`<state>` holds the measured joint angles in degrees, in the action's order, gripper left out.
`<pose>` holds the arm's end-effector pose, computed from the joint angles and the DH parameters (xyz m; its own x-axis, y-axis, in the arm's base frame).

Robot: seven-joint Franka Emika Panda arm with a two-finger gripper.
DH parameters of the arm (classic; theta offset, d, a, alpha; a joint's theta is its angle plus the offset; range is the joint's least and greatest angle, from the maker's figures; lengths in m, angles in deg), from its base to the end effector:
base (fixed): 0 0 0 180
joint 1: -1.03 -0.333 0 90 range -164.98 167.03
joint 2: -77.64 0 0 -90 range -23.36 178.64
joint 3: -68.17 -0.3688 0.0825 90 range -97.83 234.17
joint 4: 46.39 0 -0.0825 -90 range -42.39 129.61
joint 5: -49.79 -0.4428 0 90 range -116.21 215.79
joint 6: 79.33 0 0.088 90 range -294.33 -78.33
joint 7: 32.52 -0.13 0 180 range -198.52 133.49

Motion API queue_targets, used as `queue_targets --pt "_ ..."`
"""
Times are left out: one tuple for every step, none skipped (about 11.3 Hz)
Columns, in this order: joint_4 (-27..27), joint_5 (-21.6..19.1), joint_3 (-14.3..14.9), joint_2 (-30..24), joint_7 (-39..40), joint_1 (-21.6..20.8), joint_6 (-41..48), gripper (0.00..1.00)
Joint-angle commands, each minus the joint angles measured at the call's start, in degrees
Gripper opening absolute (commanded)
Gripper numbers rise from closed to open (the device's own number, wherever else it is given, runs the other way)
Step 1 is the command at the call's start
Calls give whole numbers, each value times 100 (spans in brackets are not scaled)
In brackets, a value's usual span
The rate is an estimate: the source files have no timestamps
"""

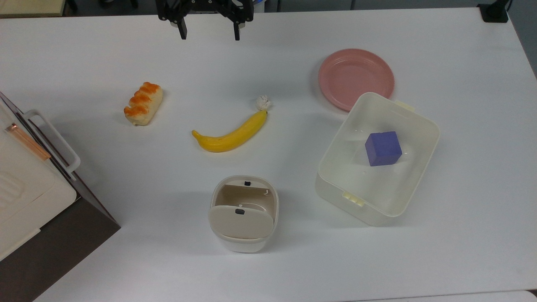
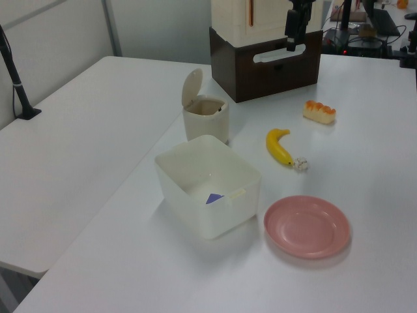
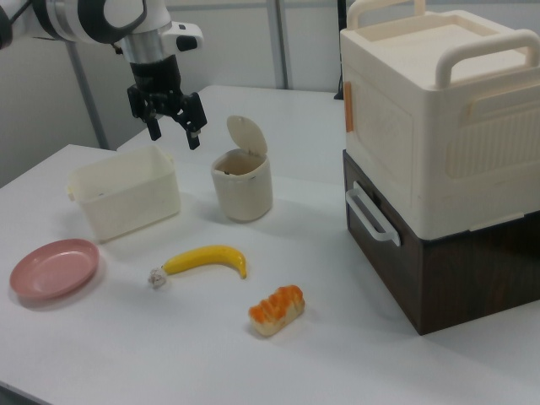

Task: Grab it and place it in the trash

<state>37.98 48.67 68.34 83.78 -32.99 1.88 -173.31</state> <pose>0.6606 -0.0092 0.6450 0.9978 -0.0273 0.0604 -0.0261 -0.9995 -0.0197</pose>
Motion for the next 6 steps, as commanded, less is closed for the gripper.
queue_targets --pt "255 -20 27 -87 127 11 -216 100" --pt "334 -20 18 -96 127 11 -286 100" --pt "422 -20 9 -96 127 11 -339 100" --pt "501 -11 0 -87 127 11 -418 100" --pt "606 -11 -26 -87 127 11 -497 100" --pt "825 -2 -52 -87 118 -23 -655 100"
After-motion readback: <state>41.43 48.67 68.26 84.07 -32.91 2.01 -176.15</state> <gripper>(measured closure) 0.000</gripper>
